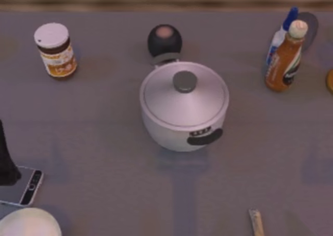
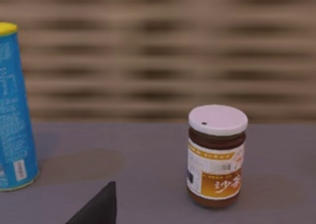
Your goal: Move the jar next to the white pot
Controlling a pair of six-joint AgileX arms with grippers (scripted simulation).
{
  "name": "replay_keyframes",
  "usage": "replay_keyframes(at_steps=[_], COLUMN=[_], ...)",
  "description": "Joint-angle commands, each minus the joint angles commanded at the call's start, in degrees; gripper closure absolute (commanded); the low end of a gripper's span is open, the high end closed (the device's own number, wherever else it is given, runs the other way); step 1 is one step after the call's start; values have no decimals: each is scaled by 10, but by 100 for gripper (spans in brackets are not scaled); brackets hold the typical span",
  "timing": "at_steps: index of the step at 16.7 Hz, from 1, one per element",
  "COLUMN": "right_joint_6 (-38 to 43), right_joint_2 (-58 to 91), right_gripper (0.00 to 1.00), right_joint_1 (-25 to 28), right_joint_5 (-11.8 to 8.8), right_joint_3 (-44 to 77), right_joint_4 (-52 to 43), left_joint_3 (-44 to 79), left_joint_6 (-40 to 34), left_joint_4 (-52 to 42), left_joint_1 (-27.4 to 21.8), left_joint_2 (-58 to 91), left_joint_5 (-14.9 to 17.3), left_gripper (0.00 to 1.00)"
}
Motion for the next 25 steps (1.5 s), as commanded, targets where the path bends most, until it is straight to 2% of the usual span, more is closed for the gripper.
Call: replay_keyframes(at_steps=[5,10,15,25], right_joint_6=[0,0,0,0], right_joint_2=[0,0,0,0], right_gripper=[0,0,0,0], right_joint_1=[0,0,0,0], right_joint_5=[0,0,0,0], right_joint_3=[0,0,0,0], right_joint_4=[0,0,0,0], left_joint_3=[26,163,389,953], left_joint_6=[9,55,126,293], left_joint_4=[-16,-100,-230,-520], left_joint_1=[0,-3,-8,-7], left_joint_2=[32,193,446,1025], left_joint_5=[2,18,42,91], left_gripper=[0,0,0,0])
